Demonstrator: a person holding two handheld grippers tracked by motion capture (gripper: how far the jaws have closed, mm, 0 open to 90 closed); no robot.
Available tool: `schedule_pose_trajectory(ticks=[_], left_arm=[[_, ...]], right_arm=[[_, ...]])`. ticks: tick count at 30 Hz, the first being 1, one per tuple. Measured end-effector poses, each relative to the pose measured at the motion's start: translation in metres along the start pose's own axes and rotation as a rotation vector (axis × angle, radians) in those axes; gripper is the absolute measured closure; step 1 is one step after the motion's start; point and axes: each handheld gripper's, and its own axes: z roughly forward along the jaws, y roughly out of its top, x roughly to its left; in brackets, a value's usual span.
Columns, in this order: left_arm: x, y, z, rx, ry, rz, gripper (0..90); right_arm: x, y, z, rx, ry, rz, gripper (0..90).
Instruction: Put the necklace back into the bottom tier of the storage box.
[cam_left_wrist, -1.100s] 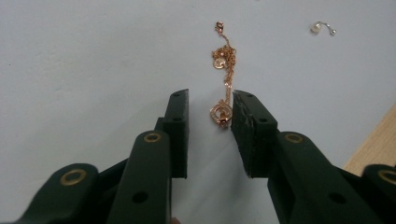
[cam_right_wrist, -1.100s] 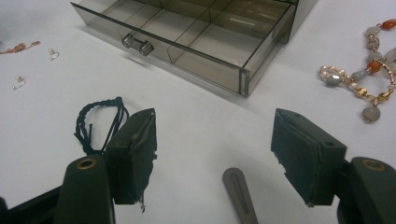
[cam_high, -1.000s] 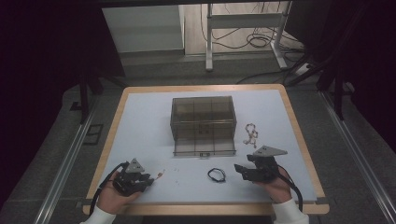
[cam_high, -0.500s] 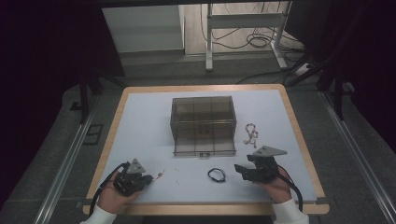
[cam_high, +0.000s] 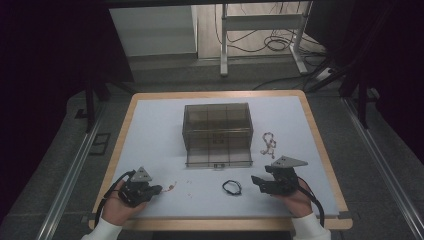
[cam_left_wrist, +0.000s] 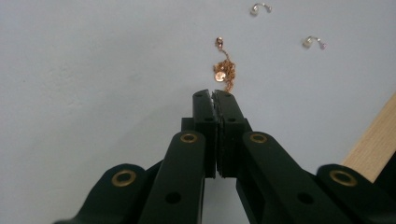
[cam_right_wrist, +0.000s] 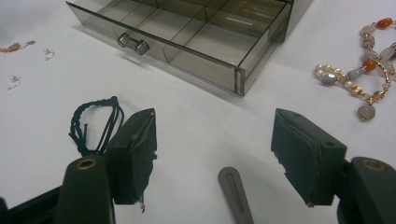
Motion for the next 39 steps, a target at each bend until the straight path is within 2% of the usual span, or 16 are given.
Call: schedule_pose_trajectory(ticks=[9, 17, 25, 39], left_arm=[[0.007, 0.018, -0.017, -0.029, -0.016, 0.015, 89.1], [0.010, 0.032, -0.026, -0.053, -0.036, 0.016, 89.1], [0.012, 0.041, -0.031, -0.069, -0.047, 0.020, 89.1], [0.018, 0.055, -0.044, -0.098, -0.042, 0.021, 89.1]], right_arm=[[-0.001, 0.000, 0.000, 0.000, -0.005, 0.000, 31.4], [-0.002, -0.001, 0.000, -0.002, -0.007, 0.005, 31.4], [-0.004, -0.001, -0.002, -0.002, -0.013, 0.016, 31.4], [-0.005, -0.001, -0.002, -0.002, -0.016, 0.015, 31.4]])
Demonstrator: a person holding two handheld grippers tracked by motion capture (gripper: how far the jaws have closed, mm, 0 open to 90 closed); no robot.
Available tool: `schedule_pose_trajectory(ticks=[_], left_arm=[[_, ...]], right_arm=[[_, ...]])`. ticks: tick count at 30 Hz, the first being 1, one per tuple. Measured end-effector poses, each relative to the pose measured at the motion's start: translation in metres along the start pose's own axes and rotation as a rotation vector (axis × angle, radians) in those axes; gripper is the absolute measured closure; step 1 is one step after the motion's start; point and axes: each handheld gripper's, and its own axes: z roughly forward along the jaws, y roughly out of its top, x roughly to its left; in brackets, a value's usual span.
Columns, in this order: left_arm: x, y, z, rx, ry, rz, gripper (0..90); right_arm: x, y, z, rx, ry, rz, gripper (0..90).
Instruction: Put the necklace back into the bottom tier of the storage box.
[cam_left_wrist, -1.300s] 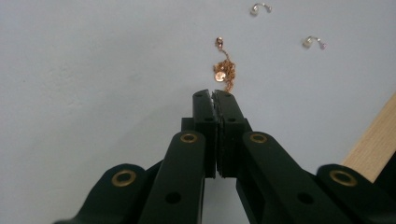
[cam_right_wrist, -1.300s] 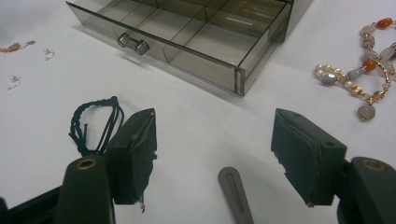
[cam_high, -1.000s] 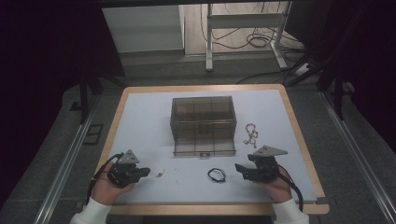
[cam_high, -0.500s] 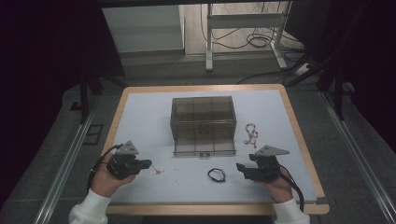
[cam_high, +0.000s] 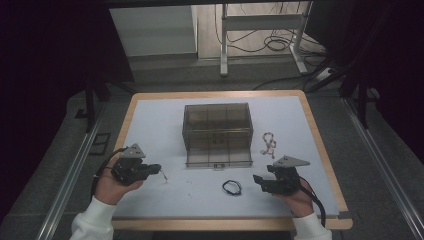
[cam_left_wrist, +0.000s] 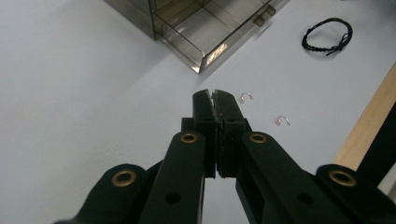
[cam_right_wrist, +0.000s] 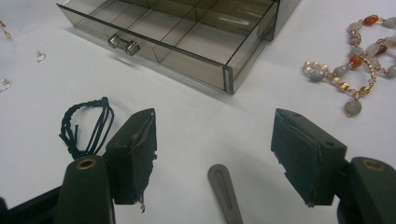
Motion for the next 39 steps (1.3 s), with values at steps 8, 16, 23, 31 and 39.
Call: schedule_pose_trajectory(ticks=[8, 16, 23, 31, 39], left_arm=[[0.001, 0.003, 0.001, -0.003, 0.002, -0.002, 89.1], [0.003, 0.007, -0.001, -0.011, 0.004, -0.003, 89.1], [0.003, 0.013, -0.002, -0.021, 0.007, 0.001, 89.1], [0.004, 0.021, -0.001, -0.028, 0.005, 0.003, 89.1], [0.004, 0.029, 0.001, -0.034, 0.001, 0.012, 89.2]], right_arm=[[-0.001, 0.000, 0.001, 0.003, -0.001, 0.002, 31.4], [-0.001, -0.001, 0.001, 0.004, -0.001, 0.004, 31.1], [-0.001, -0.001, 0.001, 0.000, -0.001, 0.005, 31.0], [-0.002, -0.001, 0.001, 0.000, -0.004, 0.007, 31.0], [-0.002, -0.001, 0.001, 0.001, -0.005, 0.007, 31.0]])
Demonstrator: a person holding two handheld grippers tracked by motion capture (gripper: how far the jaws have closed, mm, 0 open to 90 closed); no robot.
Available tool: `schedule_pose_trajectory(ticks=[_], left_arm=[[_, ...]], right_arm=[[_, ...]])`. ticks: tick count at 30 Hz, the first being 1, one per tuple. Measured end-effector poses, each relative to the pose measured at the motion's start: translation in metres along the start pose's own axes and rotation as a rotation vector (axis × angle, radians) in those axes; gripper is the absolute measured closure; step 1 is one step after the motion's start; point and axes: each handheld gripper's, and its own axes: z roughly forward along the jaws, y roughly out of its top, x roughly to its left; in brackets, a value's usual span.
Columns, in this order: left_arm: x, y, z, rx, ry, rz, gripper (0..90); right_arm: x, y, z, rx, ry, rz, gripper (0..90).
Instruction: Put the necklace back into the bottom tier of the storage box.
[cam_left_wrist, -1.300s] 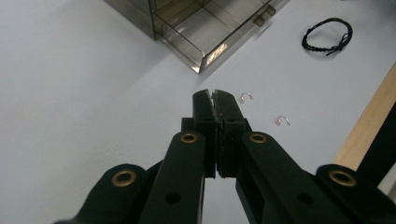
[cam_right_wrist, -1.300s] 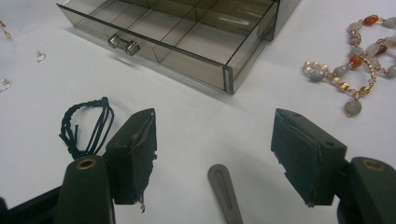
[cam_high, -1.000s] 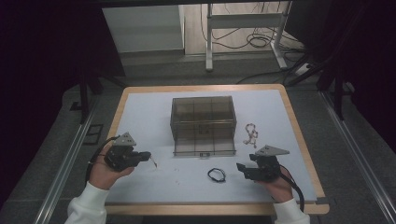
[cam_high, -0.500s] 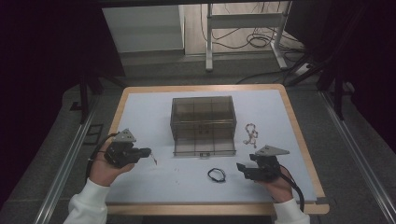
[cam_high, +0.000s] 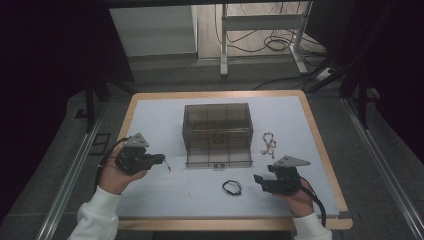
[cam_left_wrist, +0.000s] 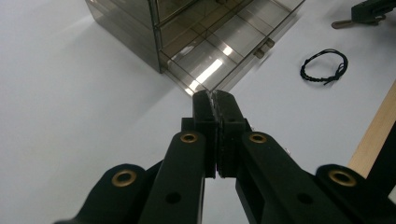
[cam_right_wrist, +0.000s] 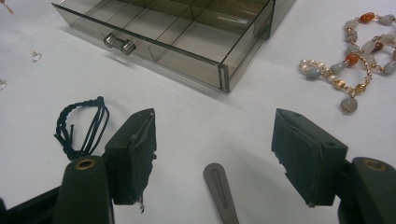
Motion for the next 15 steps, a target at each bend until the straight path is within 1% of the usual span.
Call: schedule_pose_trajectory(ticks=[15], left_arm=[[-0.003, 0.016, 0.004, -0.008, -0.011, 0.017, 89.2]], right_arm=[[0.000, 0.000, 0.000, -0.001, -0.001, -0.001, 31.0]])
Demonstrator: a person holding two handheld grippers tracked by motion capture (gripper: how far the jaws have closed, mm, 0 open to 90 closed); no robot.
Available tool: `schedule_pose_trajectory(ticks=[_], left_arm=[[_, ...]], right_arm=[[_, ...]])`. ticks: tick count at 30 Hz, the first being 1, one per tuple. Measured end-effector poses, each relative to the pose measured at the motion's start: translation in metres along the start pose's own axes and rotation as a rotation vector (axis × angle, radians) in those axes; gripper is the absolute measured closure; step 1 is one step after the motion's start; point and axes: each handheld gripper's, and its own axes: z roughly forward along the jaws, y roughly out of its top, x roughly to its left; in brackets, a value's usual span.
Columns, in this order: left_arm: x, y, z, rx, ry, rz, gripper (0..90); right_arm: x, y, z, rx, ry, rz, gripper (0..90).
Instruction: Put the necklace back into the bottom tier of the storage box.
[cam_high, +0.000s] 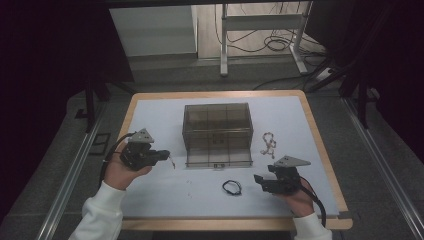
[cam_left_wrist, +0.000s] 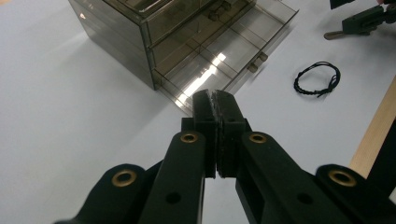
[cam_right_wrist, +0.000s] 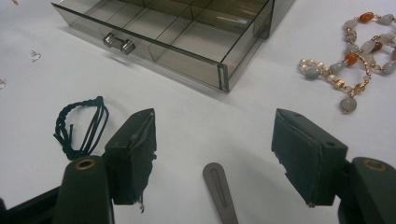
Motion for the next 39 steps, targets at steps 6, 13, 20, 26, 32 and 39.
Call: schedule_pose_trajectory(ticks=[6, 13, 20, 26, 32, 39], left_arm=[[0.001, 0.004, 0.002, 0.001, -0.003, 0.000, 89.2], [0.002, 0.009, 0.006, 0.003, -0.006, -0.001, 89.1], [0.003, 0.016, 0.011, 0.007, -0.011, 0.000, 89.2], [0.005, 0.022, 0.016, 0.009, -0.014, -0.001, 89.2], [0.006, 0.028, 0.023, 0.009, -0.018, -0.002, 89.2], [0.005, 0.038, 0.031, 0.005, -0.016, 0.002, 89.2]], right_arm=[[0.000, 0.000, 0.000, 0.004, -0.002, 0.000, 30.9], [0.000, 0.000, 0.000, 0.005, -0.002, 0.001, 31.0], [0.000, -0.001, 0.001, 0.006, -0.001, 0.002, 31.0], [-0.001, -0.001, 0.001, 0.009, -0.004, -0.002, 31.0], [-0.001, -0.001, 0.002, 0.011, -0.006, -0.002, 31.0], [-0.001, -0.002, 0.003, 0.014, -0.007, 0.000, 31.0]])
